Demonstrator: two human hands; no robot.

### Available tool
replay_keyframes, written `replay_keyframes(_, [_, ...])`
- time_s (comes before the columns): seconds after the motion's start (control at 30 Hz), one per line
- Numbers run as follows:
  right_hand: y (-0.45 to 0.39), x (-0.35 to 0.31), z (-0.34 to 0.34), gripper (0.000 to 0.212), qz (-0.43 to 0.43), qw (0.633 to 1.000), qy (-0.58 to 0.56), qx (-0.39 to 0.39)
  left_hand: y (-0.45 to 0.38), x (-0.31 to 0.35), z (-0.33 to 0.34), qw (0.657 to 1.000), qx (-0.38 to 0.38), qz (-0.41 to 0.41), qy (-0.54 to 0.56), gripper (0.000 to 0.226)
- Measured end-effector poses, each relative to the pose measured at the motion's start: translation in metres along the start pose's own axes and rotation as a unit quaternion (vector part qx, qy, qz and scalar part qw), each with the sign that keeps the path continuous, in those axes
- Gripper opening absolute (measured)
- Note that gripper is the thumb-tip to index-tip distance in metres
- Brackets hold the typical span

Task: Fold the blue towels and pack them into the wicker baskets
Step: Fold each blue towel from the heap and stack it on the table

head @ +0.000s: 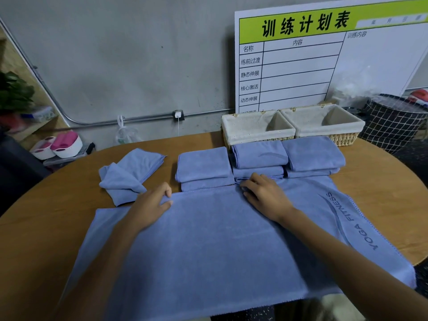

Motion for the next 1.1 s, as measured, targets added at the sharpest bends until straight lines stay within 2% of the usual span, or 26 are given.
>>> replay_keyframes(0.13, [-0.008, -0.020, 0.012, 0.026, -0.026, 0.999, -0.005, -0.017, -0.001, 0.008, -0.006, 0.999, 0.009, 0.012, 0.049, 0.029])
replay_keyframes(0.27, [-0.017, -0.034, 0.016, 0.031, -0.024, 0.999, -0.033, -0.021, -0.001, 0.025, -0.023, 0.993, 0.043, 0.061, 0.087, 0.031])
replay_keyframes(0.4, [-0.026, -0.041, 0.016, 0.035, -0.012, 0.998, -0.054, -0.016, 0.001, 0.041, -0.048, 0.982, 0.104, 0.098, 0.122, 0.013])
replay_keyframes(0.47, [-0.033, -0.044, 0.016, 0.029, -0.022, 0.998, -0.057, -0.020, 0.000, 0.046, -0.056, 0.980, 0.117, 0.107, 0.122, 0.016])
replay_keyframes(0.53, [-0.040, -0.041, 0.014, 0.024, -0.029, 0.997, -0.061, -0.028, -0.002, 0.045, -0.060, 0.981, 0.114, 0.110, 0.115, 0.018])
replay_keyframes(0.67, [-0.048, -0.014, 0.003, 0.030, 0.006, 0.992, -0.121, -0.047, -0.006, 0.027, -0.057, 0.987, 0.082, 0.099, 0.095, 0.013])
replay_keyframes(0.87, [-0.036, 0.029, -0.004, 0.032, 0.110, 0.962, -0.195, -0.154, -0.006, 0.001, -0.052, 0.993, 0.052, 0.077, 0.077, 0.012])
replay_keyframes(0.97, [-0.033, 0.053, -0.019, 0.029, 0.139, 0.958, -0.210, -0.136, -0.007, -0.009, -0.056, 0.995, 0.037, 0.054, 0.071, 0.014])
replay_keyframes(1.1, [-0.044, 0.071, -0.042, 0.031, 0.119, 0.973, -0.177, -0.090, -0.014, -0.027, -0.064, 0.998, 0.034, 0.024, 0.044, 0.013])
Point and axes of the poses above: each hand's wrist, its own y-axis away from the middle knuckle, its own z-axis out of the palm, x = y × z, the point moved 10 cm from there along -y, towards the middle knuckle, and after that the axes turned 13 degrees about x, right-handed, at the moved point
